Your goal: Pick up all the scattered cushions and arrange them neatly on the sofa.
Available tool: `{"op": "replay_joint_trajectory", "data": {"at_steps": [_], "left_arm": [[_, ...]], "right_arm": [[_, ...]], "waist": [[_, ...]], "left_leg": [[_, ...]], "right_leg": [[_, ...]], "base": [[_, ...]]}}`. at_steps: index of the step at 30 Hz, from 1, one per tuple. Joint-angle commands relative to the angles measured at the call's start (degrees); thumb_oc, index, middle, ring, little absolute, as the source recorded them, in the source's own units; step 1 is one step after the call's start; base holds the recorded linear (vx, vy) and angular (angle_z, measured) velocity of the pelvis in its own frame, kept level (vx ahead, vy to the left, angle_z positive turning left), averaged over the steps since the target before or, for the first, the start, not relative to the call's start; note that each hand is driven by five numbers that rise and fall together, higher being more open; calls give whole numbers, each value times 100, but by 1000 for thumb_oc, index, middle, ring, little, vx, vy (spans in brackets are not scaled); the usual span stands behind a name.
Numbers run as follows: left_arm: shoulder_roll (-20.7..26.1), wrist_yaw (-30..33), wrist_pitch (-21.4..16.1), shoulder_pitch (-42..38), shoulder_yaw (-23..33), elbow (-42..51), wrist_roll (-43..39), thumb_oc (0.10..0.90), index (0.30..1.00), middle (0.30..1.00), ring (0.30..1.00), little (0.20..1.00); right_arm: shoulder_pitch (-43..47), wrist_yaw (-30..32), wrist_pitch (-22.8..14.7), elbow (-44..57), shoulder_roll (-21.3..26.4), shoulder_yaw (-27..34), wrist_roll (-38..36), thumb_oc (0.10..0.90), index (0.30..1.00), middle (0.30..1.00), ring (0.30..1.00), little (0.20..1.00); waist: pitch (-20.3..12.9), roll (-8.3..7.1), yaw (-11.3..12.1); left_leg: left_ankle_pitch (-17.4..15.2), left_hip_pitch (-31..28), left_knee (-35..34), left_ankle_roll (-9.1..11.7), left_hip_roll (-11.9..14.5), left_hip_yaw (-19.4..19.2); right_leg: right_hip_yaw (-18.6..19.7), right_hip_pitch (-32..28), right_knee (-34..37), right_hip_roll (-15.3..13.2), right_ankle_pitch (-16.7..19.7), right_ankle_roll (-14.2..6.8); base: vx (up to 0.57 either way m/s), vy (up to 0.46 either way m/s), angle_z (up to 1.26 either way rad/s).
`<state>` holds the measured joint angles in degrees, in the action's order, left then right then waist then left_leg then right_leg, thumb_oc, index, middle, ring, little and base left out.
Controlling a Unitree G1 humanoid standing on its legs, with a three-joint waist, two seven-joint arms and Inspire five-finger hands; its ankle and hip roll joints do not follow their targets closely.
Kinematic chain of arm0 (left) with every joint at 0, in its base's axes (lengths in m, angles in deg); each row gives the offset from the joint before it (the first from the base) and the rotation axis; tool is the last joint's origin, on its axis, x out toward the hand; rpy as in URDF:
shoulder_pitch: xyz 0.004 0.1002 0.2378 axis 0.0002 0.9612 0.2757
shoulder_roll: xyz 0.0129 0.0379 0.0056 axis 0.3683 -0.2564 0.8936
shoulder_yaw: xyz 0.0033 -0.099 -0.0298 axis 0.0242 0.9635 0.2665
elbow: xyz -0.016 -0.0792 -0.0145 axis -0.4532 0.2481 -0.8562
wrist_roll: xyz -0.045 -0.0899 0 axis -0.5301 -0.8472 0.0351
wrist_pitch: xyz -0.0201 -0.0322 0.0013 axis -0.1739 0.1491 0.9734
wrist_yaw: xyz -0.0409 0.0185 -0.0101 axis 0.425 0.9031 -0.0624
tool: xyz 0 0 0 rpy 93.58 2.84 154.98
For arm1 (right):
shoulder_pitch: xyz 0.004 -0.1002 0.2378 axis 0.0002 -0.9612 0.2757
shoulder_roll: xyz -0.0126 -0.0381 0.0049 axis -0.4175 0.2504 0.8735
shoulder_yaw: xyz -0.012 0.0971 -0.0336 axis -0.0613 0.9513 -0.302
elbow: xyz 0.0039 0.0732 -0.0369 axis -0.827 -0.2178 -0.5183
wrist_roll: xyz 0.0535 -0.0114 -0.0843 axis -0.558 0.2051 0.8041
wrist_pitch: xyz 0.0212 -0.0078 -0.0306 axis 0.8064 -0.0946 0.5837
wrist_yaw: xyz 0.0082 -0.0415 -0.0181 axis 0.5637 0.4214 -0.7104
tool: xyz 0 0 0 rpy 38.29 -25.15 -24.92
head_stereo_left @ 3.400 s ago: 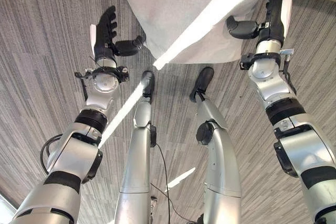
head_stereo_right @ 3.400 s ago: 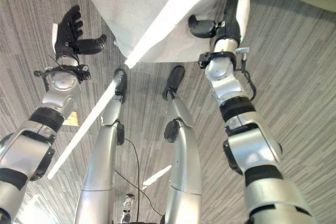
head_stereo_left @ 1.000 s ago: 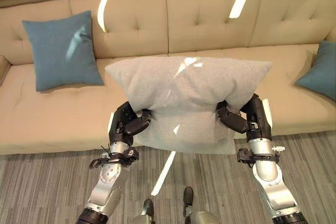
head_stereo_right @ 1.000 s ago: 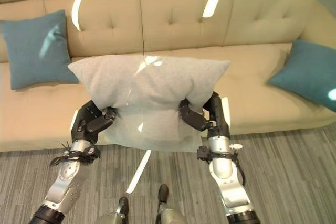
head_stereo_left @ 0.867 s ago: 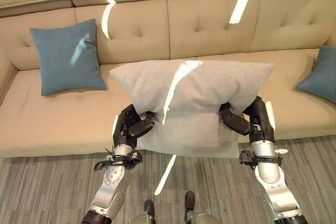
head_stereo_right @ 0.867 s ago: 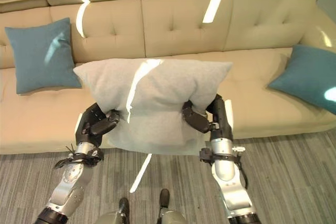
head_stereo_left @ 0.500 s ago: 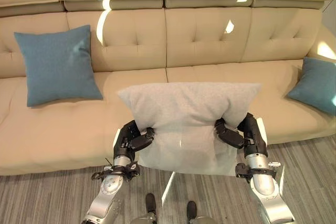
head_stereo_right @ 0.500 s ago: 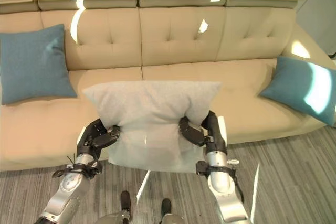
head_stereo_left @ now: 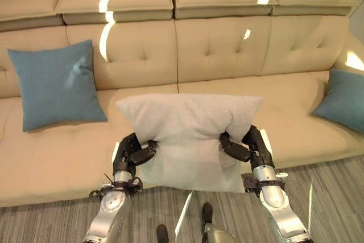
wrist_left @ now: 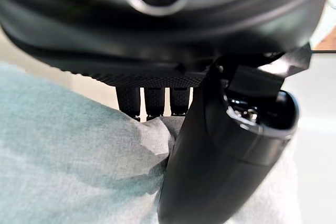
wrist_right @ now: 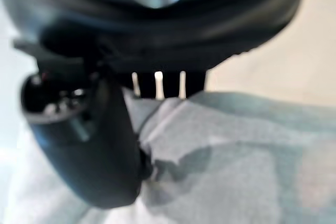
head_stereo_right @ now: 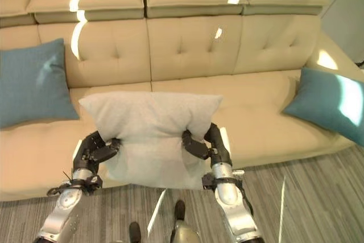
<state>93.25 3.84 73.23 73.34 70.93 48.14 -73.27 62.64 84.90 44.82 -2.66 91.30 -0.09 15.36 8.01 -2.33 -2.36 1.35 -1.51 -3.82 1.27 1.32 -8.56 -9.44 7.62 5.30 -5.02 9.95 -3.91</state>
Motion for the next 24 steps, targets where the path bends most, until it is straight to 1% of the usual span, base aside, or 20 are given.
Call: {"op": "replay_joint_trajectory", "data": {"at_steps": [1, 3, 4, 5, 7, 8, 9, 11, 12, 13, 14, 15, 16, 18, 19, 20, 24], "left_arm": [[-16, -530, -750, -609, -129, 675, 144, 400, 300, 300, 300, 300], [-47, -530, -722, -595, -131, 650, 128, 400, 300, 300, 300, 300], [-63, -548, -708, -585, -134, 645, 115, 400, 300, 300, 300, 300], [-65, -557, -697, -569, -130, 653, 116, 400, 300, 300, 300, 300], [-74, -590, -670, -524, -148, 661, 123, 400, 300, 300, 300, 300], [-73, -590, -669, -521, -150, 663, 123, 400, 300, 300, 300, 300], [-76, -602, -647, -503, -157, 659, 130, 400, 300, 300, 300, 300], [-70, -620, -614, -515, -192, 617, 161, 400, 300, 300, 300, 300], [-45, -573, -567, -517, -188, 620, 227, 400, 300, 300, 300, 300], [-40, -565, -562, -517, -176, 637, 221, 400, 300, 300, 300, 300], [-39, -565, -561, -518, -176, 638, 221, 400, 300, 300, 300, 300], [-45, -596, -577, -404, -133, 697, 200, 400, 300, 300, 300, 300], [-44, -597, -576, -395, -132, 702, 200, 400, 300, 300, 300, 300], [12, -615, -542, -306, -126, 755, 194, 400, 300, 300, 300, 300], [37, -630, -523, -288, -109, 770, 195, 400, 300, 300, 300, 300], [87, -633, -511, -299, -79, 782, 214, 400, 300, 300, 300, 300], [205, -596, -536, -385, -29, 839, 260, 400, 300, 300, 300, 300]], "right_arm": [[414, 103, -782, 873, 175, 519, -126, 400, 300, 300, 300, 300], [368, 98, -780, 871, 225, 555, -179, 400, 300, 300, 300, 300], [339, 83, -761, 876, 229, 570, -210, 400, 300, 300, 300, 300], [314, 71, -753, 887, 231, 587, -239, 400, 300, 300, 300, 300], [254, 68, -760, 909, 234, 639, -264, 400, 300, 300, 300, 300], [249, 67, -760, 911, 234, 641, -265, 400, 300, 300, 300, 300], [213, 59, -757, 919, 236, 681, -265, 400, 300, 300, 300, 300], [175, 88, -754, 936, 234, 727, -273, 400, 300, 300, 300, 300], [175, 142, -735, 908, 206, 729, -295, 400, 300, 300, 300, 300], [194, 157, -716, 895, 186, 722, -309, 400, 300, 300, 300, 300], [196, 157, -715, 895, 186, 722, -309, 400, 300, 300, 300, 300], [179, 106, -728, 918, 150, 693, -263, 400, 300, 300, 300, 300], [172, 106, -728, 922, 148, 690, -261, 400, 300, 300, 300, 300], [127, 67, -703, 913, 113, 645, -215, 400, 300, 300, 300, 300], [143, 42, -699, 912, 103, 629, -209, 400, 300, 300, 300, 300], [190, 23, -676, 908, 58, 611, -168, 400, 300, 300, 300, 300], [366, 9, -663, 848, -5, 570, -123, 400, 300, 300, 300, 300]], "waist": [[-464, -110, -105], [-410, -131, -93], [-377, -154, -79], [-362, -167, -69], [-370, -208, -62], [-376, -213, -67], [-399, -214, -73], [-438, -174, -67], [-455, -143, 2], [-434, -125, 41], [-434, -128, 43], [-485, -82, 69], [-482, -86, 68], [-562, -99, 78], [-576, -113, 98], [-557, -138, 160], [-512, -125, 208]], "left_leg": [[-787, 593, 1804, 327, 192, 127], [-644, 875, 2351, 381, 254, 159], [-566, 1003, 2520, 376, 271, 155], [-571, 1129, 2585, 350, 275, 166], [-703, 1275, 2345, 265, 235, 130], [-699, 1270, 2331, 259, 224, 133], [-683, 1283, 2097, 238, 224, 59], [-423, 1399, 1565, 253, 206, -122], [-73, 1594, 1158, 282, 111, -131], [9, 1691, 1107, 309, 81, -50], [13, 1687, 1100, 310, 79, -53], [-24, 1488, 791, 263, 49, 122], [-14, 1463, 764, 262, 44, 120], [-93, 1287, 802, 184, -8, 132], [-152, 1211, 816, 142, -24, 96], [-305, 1121, 872, 41, -55, -23], [-515, 974, 940, -156, -109, -217]], "right_leg": [[-174, -342, -329, -22, -804, -241], [-227, -461, -273, 2, -863, -151], [-225, -518, -258, 0, -907, -110], [-234, -550, -245, 5, -938, -86], [-274, -607, -212, -6, -986, -97], [-280, -610, -210, -15, -990, -102], [-298, -638, -184, -10, -1014, -122], [-348, -715, -141, 40, -1079, -141], [-299, -818, -123, 134, -1190, -132], [-242, -849, -146, 179, -1231, -117], [-239, -845, -151, 176, -1235, -117], [-153, -902, -201, 237, -1325, -131], [-152, -913, -203, 233, -1330, -133], [-62, -1017, -354, 165, -1444, -149], [-18, -1040, -430, 126, -1491, -166], [45, -1007, -704, 14, -1558, -226], [159, -755, -1379, -192, -1465, -398]], "base": [[76, -138, 42], [96, -135, 26], [84, -85, 15], [92, -62, 9], [104, -32, 12], [106, -1, 19], [110, 18, 23], [197, 45, 21], [222, 65, 25], [170, 46, 28], [201, 95, 8], [162, 76, -18], [326, 150, -53], [277, 138, -50], [256, 198, -35], [223, 210, -35], [130, 157, -36]]}}
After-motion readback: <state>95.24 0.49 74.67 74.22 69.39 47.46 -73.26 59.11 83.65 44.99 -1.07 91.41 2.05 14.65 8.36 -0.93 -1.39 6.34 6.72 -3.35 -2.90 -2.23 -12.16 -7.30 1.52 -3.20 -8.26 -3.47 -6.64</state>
